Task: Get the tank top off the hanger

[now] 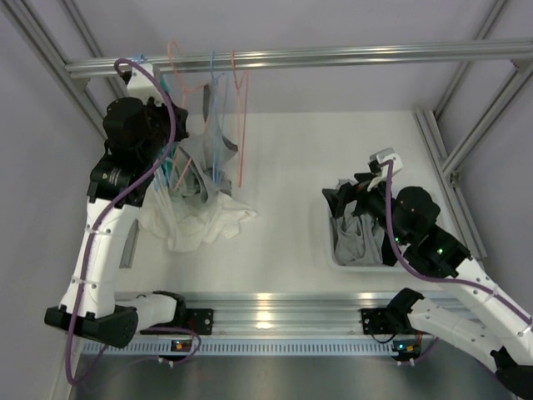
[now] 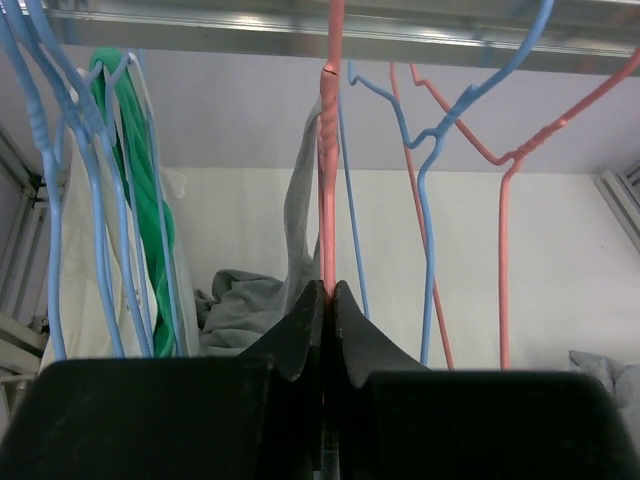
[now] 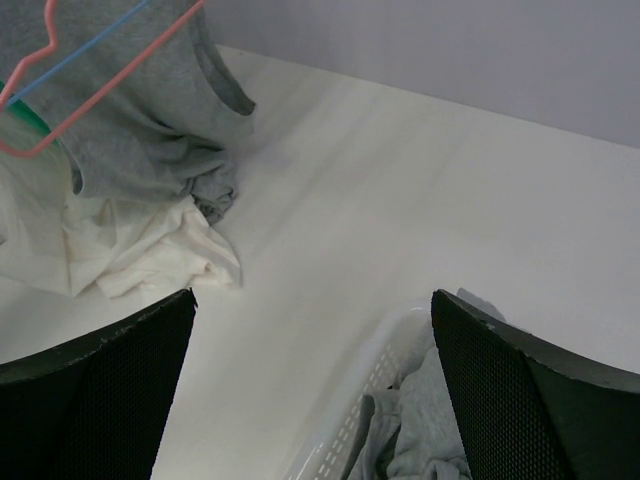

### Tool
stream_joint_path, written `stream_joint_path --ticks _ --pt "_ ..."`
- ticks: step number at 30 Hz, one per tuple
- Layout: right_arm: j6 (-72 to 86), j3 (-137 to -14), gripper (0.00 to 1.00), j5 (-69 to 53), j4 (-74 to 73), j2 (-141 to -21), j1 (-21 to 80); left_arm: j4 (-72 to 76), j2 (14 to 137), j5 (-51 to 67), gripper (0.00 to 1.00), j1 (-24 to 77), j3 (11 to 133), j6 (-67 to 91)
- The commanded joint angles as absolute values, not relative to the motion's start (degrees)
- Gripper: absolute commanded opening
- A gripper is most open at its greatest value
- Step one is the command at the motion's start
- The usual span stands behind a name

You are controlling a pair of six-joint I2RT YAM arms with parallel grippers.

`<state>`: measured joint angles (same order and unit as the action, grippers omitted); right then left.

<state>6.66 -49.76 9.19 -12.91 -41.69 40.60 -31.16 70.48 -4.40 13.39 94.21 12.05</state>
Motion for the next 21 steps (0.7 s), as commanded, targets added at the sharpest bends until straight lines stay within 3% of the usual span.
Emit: stream_joint_path --ticks 1,14,21 --pt "7.0 -50.3 0.99 7.6 -9.4 -41.4 40.0 -24.8 66.3 -1.4 0.00 13.5 92.6 13.4" --pt "9.3 -51.4 0.99 -5.7 -3.8 -43.7 39.9 -25.5 46.9 -0.3 0.00 13.5 76.6 16.8" --pt "10.7 -51.6 0.99 -16.9 1.3 -45.0 39.9 -31.5 36.9 6.9 0.00 13.5 68.0 18.7"
